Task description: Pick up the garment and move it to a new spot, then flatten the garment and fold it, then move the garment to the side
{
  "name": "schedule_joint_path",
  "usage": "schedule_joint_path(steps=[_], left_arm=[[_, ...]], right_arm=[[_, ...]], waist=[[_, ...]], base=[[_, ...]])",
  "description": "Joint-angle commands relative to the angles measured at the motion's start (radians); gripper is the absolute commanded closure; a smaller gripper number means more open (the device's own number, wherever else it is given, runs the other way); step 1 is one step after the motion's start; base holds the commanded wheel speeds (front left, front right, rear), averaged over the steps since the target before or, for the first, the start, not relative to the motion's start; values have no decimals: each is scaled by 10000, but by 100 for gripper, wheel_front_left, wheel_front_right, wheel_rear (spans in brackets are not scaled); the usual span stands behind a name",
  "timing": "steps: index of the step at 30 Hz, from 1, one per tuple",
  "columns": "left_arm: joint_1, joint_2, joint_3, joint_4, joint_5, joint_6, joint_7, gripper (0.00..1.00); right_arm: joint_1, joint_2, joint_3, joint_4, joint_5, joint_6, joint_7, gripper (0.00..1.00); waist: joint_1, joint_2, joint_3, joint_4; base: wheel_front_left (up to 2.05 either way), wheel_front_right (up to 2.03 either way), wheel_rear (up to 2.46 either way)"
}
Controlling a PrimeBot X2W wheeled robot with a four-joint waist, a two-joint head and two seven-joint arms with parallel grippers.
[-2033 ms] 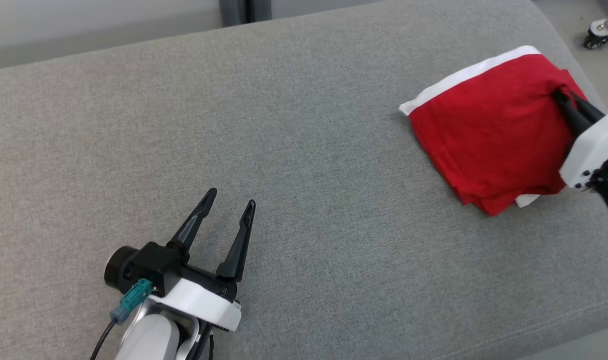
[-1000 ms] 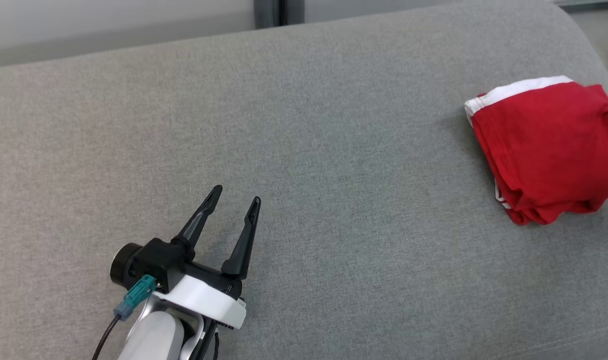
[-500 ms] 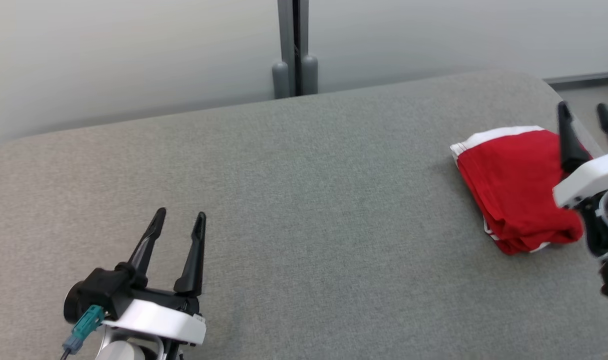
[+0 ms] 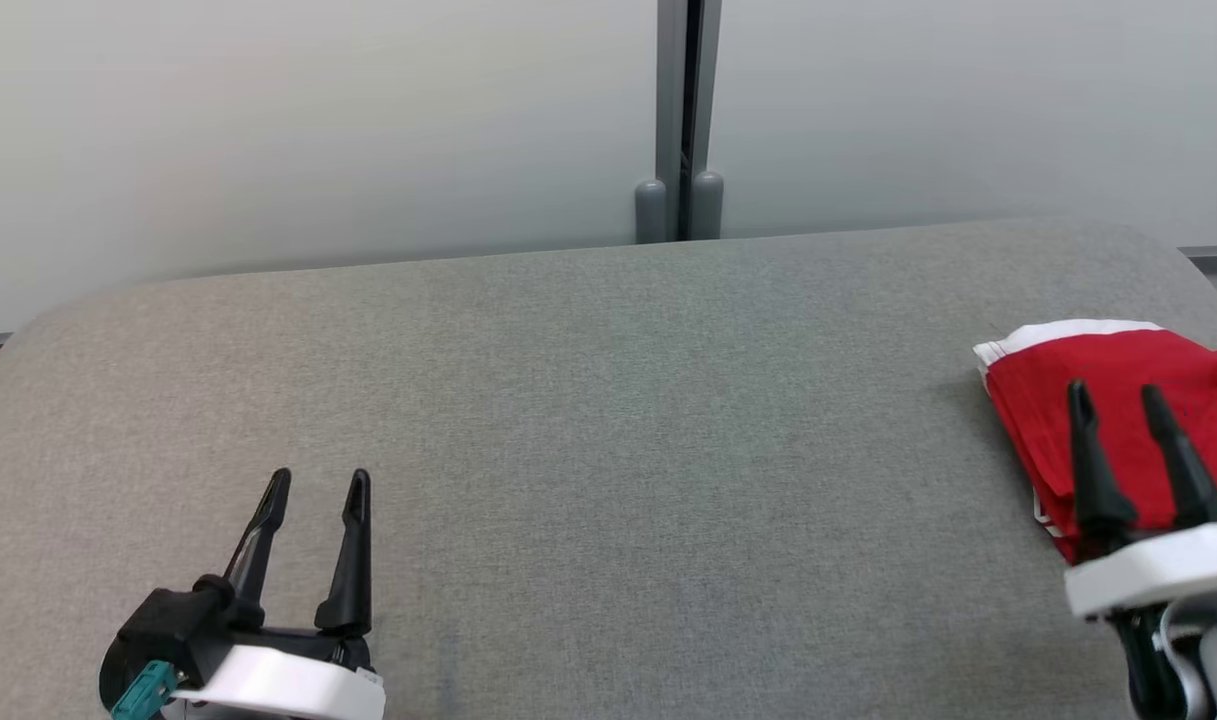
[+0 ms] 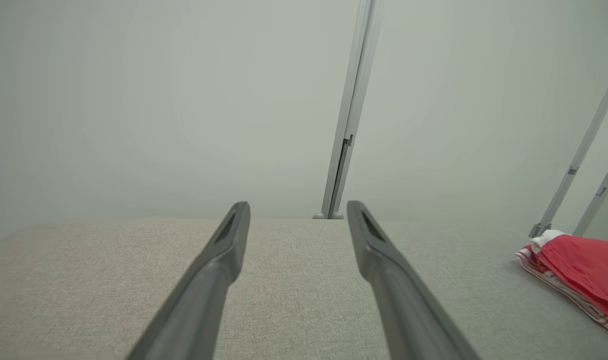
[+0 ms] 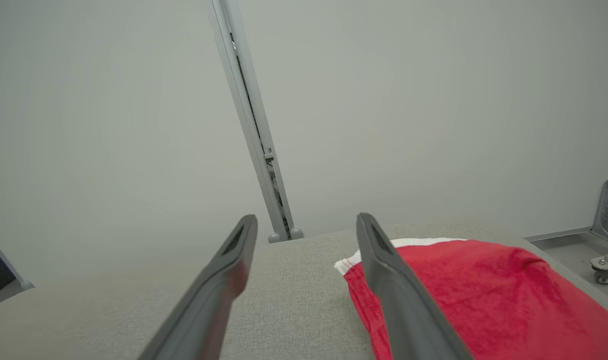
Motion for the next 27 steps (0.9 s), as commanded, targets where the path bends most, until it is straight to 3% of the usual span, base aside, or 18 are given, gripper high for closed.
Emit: schedule_joint_path(steps=[1, 10, 27], left_arm=[[88, -15, 109, 32, 66, 24, 8, 0], [370, -126, 468, 75, 556, 381, 6, 0], [314, -176, 370, 198, 435, 446, 6, 0]], right_arm=[[371, 160, -164, -296, -131, 2, -40, 0], [1805, 1001, -214, -1441, -1346, 2, -39, 0], [1680, 1161, -84, -1509, -1845, 2, -39, 0]], waist=[[0, 0, -33, 86], [0, 0, 6, 224], [0, 0, 39, 315]], base=[[0, 0, 0], [0, 0, 0], [0, 0, 0]])
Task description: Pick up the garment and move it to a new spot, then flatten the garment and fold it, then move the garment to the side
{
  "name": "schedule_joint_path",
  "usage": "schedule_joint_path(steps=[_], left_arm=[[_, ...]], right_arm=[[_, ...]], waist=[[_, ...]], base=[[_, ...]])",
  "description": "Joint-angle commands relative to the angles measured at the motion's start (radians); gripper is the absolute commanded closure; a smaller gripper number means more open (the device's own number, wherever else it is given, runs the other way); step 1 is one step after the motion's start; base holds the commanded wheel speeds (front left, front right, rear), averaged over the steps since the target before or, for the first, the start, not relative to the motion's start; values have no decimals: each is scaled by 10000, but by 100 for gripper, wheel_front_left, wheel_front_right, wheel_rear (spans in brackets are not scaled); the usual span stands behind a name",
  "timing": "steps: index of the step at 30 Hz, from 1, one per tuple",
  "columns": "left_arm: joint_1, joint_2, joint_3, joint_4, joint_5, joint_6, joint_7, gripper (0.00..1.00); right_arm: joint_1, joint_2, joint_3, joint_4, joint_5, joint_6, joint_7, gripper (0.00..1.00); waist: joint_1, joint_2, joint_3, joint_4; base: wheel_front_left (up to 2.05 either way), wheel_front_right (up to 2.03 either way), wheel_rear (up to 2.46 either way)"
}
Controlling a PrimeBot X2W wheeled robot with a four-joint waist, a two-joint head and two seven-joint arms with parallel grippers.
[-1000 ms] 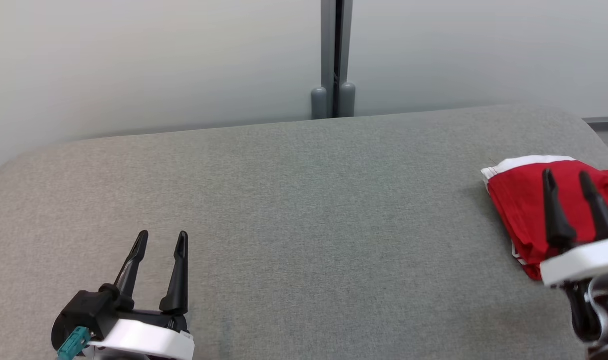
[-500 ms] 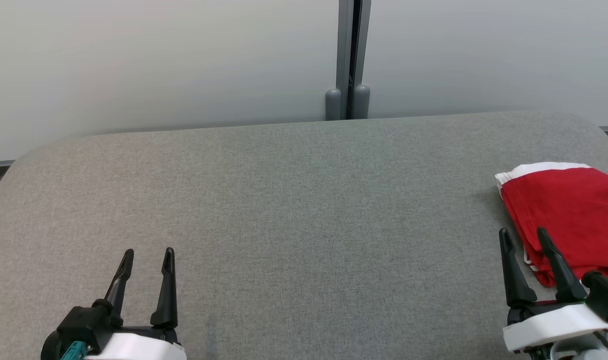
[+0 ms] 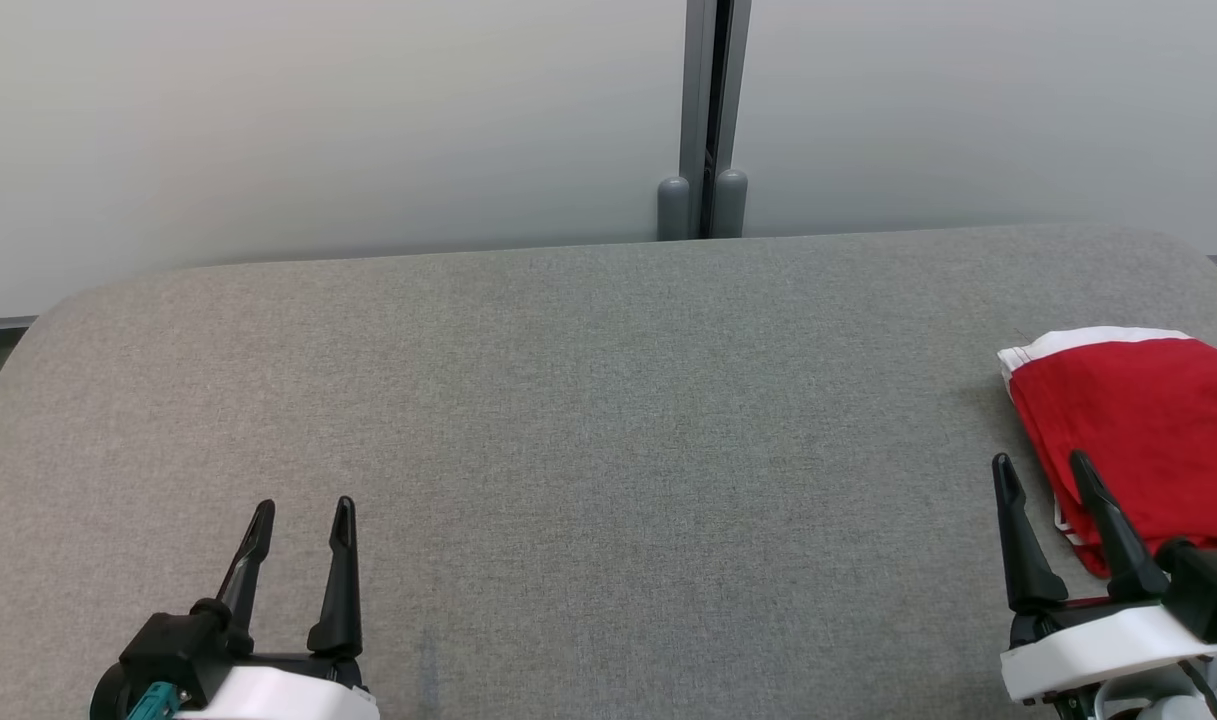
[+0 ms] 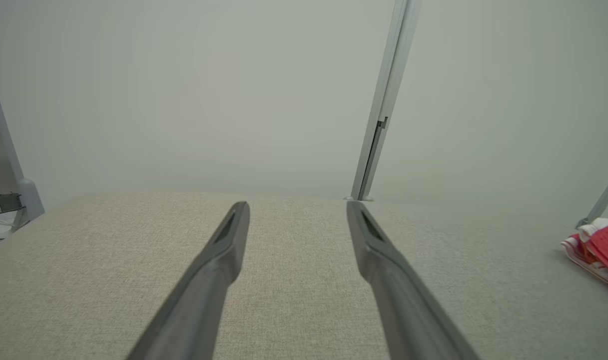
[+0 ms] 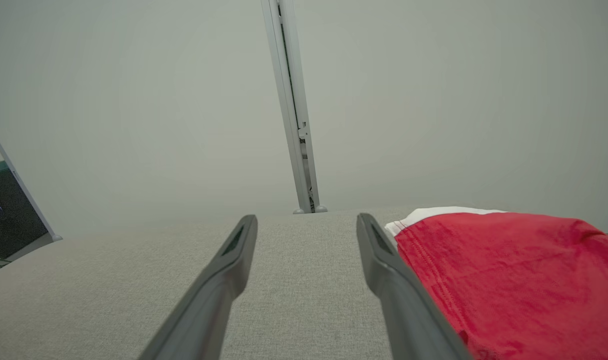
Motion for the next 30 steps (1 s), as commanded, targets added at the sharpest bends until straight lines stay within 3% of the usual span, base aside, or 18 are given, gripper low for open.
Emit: schedule_joint_path(steps=[1, 28, 29, 30], left_arm=[[-51, 25, -3, -88, 75, 37, 4, 0], [-72, 24, -195, 45, -204, -19, 6, 0], [-4, -4, -198, 44, -158, -5, 1, 100], [8, -19, -196, 127, -167, -6, 6, 100]], right_arm=[[-44, -10, 25, 48, -49, 2, -39, 0], [-162, -39, 104, 170, -176, 2, -40, 0], [-62, 25, 131, 150, -150, 0, 1, 100], [-23, 45, 139, 219, -136, 0, 10, 100]], waist=[[0, 0, -3, -5], [0, 0, -31, 42], [0, 0, -31, 42], [0, 0, -31, 42]], base=[[0, 0, 0], [0, 0, 0], [0, 0, 0], [0, 0, 0]])
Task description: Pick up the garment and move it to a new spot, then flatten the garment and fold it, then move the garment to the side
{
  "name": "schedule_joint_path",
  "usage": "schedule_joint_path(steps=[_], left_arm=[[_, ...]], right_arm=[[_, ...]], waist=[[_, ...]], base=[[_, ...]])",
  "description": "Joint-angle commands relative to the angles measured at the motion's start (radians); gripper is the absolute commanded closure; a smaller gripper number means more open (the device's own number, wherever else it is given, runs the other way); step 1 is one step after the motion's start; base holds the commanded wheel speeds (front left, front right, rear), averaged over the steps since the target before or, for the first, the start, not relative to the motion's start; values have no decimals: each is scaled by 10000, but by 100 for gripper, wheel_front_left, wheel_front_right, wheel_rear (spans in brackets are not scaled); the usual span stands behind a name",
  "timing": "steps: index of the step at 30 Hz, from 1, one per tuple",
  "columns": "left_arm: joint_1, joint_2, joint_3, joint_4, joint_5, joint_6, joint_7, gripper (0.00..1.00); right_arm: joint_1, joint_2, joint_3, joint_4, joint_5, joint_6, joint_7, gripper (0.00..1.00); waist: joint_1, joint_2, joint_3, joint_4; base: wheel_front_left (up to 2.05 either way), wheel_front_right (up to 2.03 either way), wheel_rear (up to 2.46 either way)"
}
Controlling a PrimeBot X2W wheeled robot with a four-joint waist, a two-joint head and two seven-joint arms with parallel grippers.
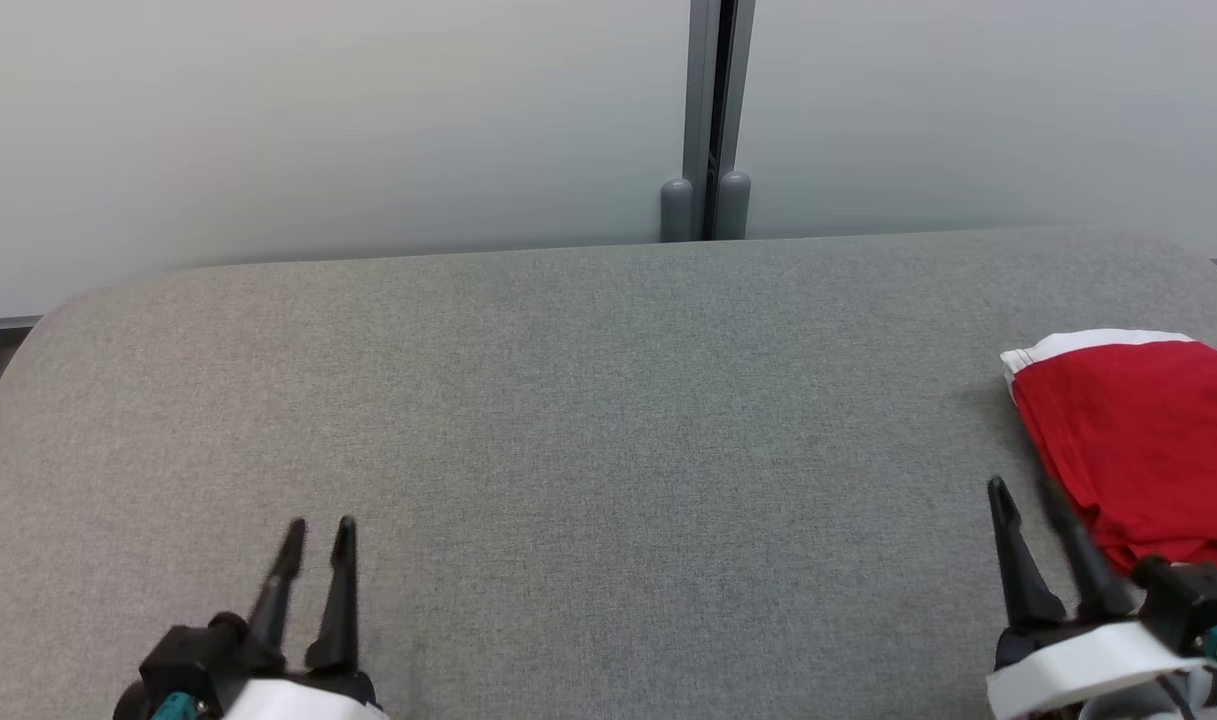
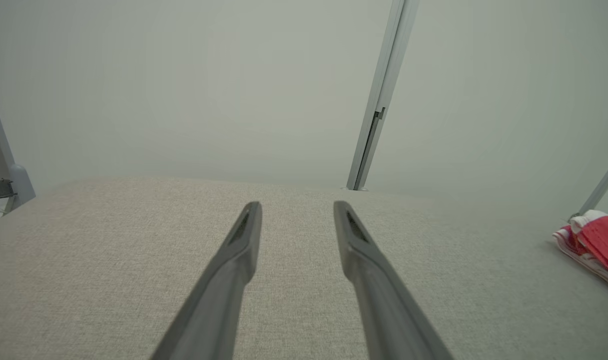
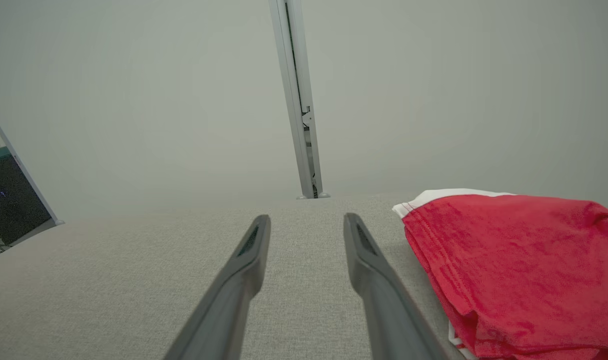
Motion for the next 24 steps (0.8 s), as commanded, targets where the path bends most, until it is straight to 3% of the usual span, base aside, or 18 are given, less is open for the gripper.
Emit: schedule_joint_path(steps=[1, 24], left_arm=[[5, -6, 7, 34, -26, -2, 13, 100], [-314, -8, 400, 246, -3566, -178, 1007, 100]], right_arm=[[23, 12, -3, 28, 26, 0, 10, 100], [-49, 241, -455, 118, 3460, 0, 1005, 100]], waist=[[0, -1, 0, 0], [0, -1, 10, 11]], base=[[0, 0, 0], [0, 0, 0]])
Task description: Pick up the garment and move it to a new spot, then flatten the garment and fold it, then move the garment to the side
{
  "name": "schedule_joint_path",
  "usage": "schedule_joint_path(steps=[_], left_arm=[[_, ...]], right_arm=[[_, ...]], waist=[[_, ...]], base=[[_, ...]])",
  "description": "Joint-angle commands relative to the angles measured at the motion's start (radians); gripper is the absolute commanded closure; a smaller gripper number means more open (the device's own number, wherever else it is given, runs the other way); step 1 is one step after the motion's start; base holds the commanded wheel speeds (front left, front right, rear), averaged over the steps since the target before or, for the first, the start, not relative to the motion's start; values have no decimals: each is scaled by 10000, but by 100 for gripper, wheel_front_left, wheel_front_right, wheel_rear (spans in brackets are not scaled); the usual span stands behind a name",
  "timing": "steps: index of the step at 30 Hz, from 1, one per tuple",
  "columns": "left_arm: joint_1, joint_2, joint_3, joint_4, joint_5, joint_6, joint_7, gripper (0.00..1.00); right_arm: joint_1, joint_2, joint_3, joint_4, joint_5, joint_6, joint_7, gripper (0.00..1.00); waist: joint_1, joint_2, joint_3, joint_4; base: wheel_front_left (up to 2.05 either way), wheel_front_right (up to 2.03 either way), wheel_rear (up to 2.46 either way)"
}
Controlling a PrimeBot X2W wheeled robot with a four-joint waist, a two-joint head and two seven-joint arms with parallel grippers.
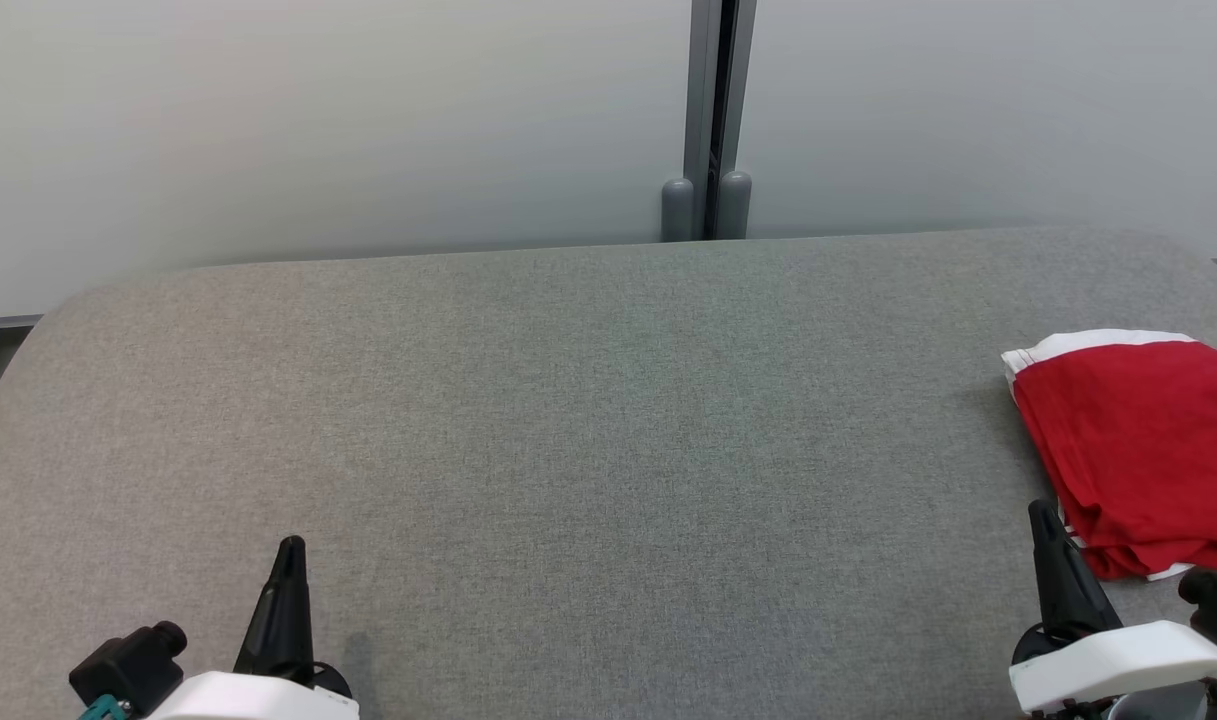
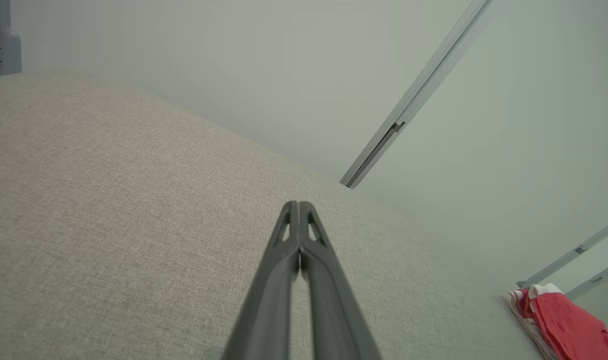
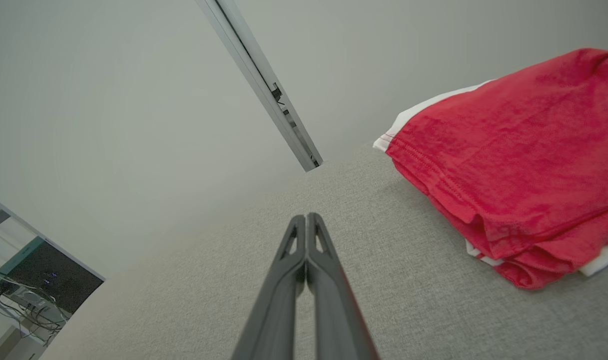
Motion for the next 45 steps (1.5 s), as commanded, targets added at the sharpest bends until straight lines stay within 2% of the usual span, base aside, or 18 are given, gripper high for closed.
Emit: schedule_joint_path(steps=[1, 21, 45], left_arm=[[-382, 49, 90, -135, -365, -52, 73, 100], [-709, 71, 416, -95, -3210, -207, 863, 100], [-999, 88, 703, -53, -5701, -324, 1567, 100]], right_arm=[[-275, -45, -116, -184, 363, 0, 95, 100], [-445, 95, -506, -218, 3115, 1, 882, 100], [-576, 220, -853, -233, 5529, 1, 1586, 100]], waist=[[0, 0, 1, 1], [0, 0, 12, 12], [0, 0, 23, 25]], base=[[0, 0, 0], [0, 0, 0], [0, 0, 0]])
